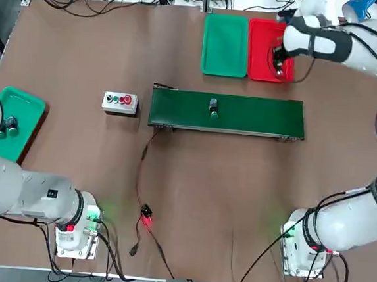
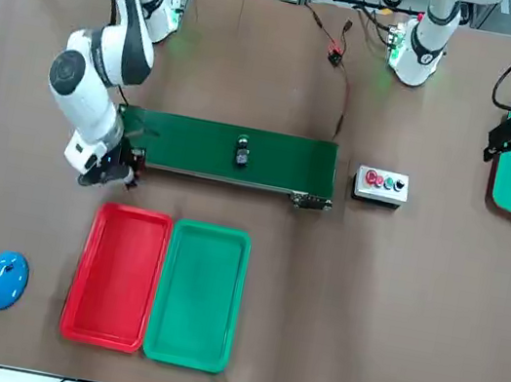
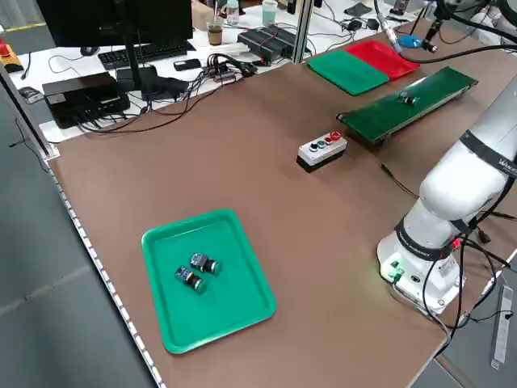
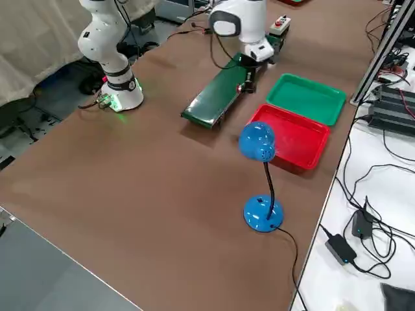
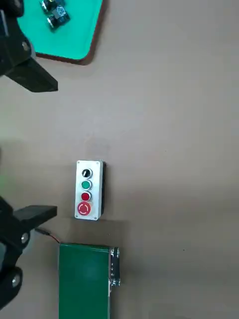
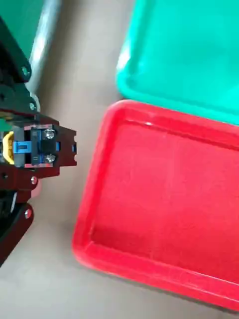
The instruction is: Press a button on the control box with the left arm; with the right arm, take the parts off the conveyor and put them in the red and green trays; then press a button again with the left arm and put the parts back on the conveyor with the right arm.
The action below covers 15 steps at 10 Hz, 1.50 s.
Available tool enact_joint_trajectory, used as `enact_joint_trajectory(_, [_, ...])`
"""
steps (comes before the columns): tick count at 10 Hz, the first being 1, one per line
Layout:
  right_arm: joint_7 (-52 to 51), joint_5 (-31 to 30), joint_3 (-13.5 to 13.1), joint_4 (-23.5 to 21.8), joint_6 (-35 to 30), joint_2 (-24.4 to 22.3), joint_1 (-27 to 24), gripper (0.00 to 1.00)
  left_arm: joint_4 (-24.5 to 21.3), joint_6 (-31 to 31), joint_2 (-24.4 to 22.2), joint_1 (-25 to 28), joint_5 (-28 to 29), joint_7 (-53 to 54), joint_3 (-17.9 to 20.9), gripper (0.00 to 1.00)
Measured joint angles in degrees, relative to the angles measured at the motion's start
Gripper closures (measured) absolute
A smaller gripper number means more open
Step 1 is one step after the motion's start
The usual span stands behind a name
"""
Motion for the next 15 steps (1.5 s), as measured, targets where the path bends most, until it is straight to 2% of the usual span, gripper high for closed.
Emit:
enact_joint_trajectory(2, [5.78, 0.0, -0.23, 9.21, 1.48, 10.26, 0.06, 0.67, 0.03, -0.01, 0.06, -0.01, 0.0, 0.0, 0.0, 0.0])
enact_joint_trajectory(3, [7.15, 0.0, -0.57, 12.37, 3.45, 14.6, -0.16, 0.67, 0.03, -0.04, 0.07, -0.01, 0.0, 0.0, 0.0, 0.0])
enact_joint_trajectory(5, [8.5, 0.01, -0.99, 16.05, 7.85, 20.43, -1.61, 0.67, 0.04, -0.08, 0.09, 0.0, 0.0, 0.0, 0.0, 0.0])
enact_joint_trajectory(8, [8.54, -0.06, -1.04, 19.77, 8.62, 25.22, -3.01, 0.67, 0.05, -0.09, 0.09, 0.0, 0.0, 0.0, 0.0, 0.0])
enact_joint_trajectory(10, [8.54, -0.09, -1.05, 20.14, 12.49, 27.95, -3.24, 0.67, 0.05, -0.09, 0.09, 0.0, 0.0, 0.0, 0.0, 0.0])
enact_joint_trajectory(13, [8.54, -0.1, -1.04, 20.64, 13.28, 28.67, -3.26, 0.66, 0.05, -0.09, 0.09, 0.0, 0.0, 0.0, 0.0, 0.0])
enact_joint_trajectory(15, [8.54, -0.1, -1.04, 21.76, 12.82, 28.95, -3.27, 0.37, 0.05, -0.09, 0.09, 0.0, 0.0, 0.0, 0.0, 0.0])
